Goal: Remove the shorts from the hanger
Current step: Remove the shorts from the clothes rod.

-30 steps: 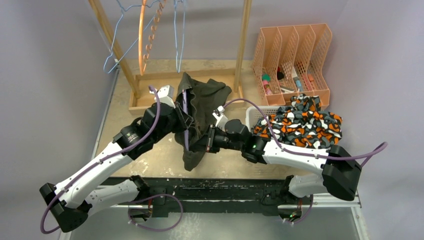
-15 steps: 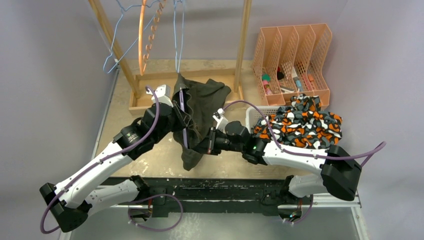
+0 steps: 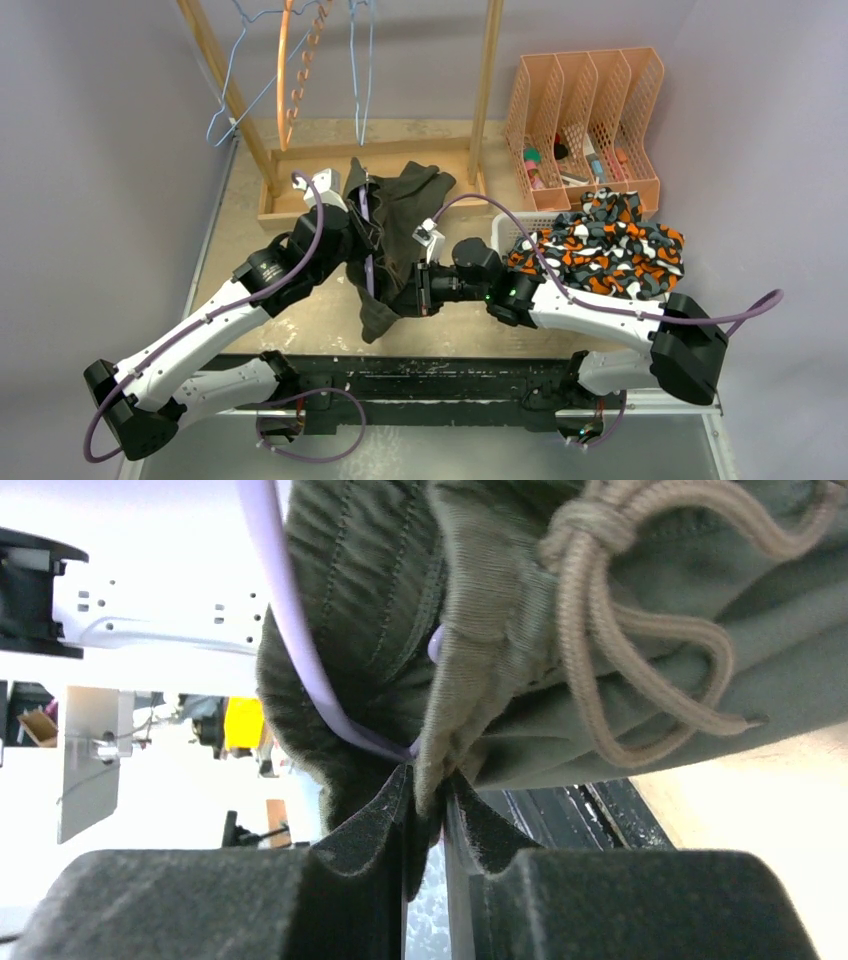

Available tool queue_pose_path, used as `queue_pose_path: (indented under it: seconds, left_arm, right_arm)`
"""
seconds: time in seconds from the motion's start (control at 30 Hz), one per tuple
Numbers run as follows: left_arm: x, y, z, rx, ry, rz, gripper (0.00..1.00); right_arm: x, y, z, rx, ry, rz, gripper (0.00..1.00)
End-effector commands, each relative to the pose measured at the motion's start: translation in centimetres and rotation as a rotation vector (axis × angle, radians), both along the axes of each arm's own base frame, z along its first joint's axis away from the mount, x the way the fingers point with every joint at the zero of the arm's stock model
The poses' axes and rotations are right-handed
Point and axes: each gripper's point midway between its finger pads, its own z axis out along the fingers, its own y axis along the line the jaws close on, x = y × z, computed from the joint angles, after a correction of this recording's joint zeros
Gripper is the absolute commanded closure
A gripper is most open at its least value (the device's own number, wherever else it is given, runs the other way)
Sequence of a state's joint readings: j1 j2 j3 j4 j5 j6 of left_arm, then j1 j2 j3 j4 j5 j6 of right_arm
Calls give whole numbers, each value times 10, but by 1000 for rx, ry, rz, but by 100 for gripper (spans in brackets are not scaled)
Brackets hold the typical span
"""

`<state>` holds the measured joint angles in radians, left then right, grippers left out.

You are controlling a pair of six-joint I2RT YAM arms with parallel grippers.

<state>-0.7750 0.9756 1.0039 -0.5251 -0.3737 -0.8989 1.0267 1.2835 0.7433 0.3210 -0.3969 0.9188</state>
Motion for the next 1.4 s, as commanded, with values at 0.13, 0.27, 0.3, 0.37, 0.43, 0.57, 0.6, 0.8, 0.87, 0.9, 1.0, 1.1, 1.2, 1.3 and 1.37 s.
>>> queue_pose_path:
  seconds: [0.13,0.27,0.3,0.37,0.43,0.57,0.6,0.8,0.87,0.9,1.0,1.1,1.2,1.3,1.37]
  left_arm:
    - [16,-15,49,-188,-116,23,100]
    - [14,-19,42,-195,-95,10,100]
    - [14,-18,42,-194,-97,14,100]
    - [15,-15,44,-192,-107,27,100]
    - [15,-12,44,-183,-111,36,100]
    - [15,-5,40,-159,-107,63,100]
    - [15,-3,38,-152,-104,68,100]
    - [16,2,39,-148,-112,97,100]
    - [17,1,40,-152,-116,99,100]
    - [18,1,41,-156,-119,99,100]
    - [19,-2,43,-165,-122,94,100]
    - [19,-2,42,-163,-119,92,100]
    - [19,0,43,-159,-122,99,100]
    - [19,4,43,-154,-126,112,100]
    - [20,6,44,-148,-131,126,100]
  right_arm:
    - [-11,-2,10,-39,36,26,69]
    - [1,-1,11,-7,122,-91,53]
    - [5,-2,8,-15,152,-123,52]
    - [6,-3,8,-2,196,-144,52]
    - [6,-2,17,42,220,-149,51]
    - [8,-5,28,108,327,-217,45]
    - [7,-6,32,130,342,-222,45]
    - [-1,-8,52,208,329,-175,45]
    - [-2,-5,52,200,322,-157,44]
    - [-1,-3,49,180,329,-157,44]
    - [0,3,34,122,364,-156,44]
    - [0,8,23,108,415,-157,44]
    - [7,10,23,144,429,-192,49]
    - [5,10,19,153,434,-184,74]
    - [6,9,18,148,421,-187,84]
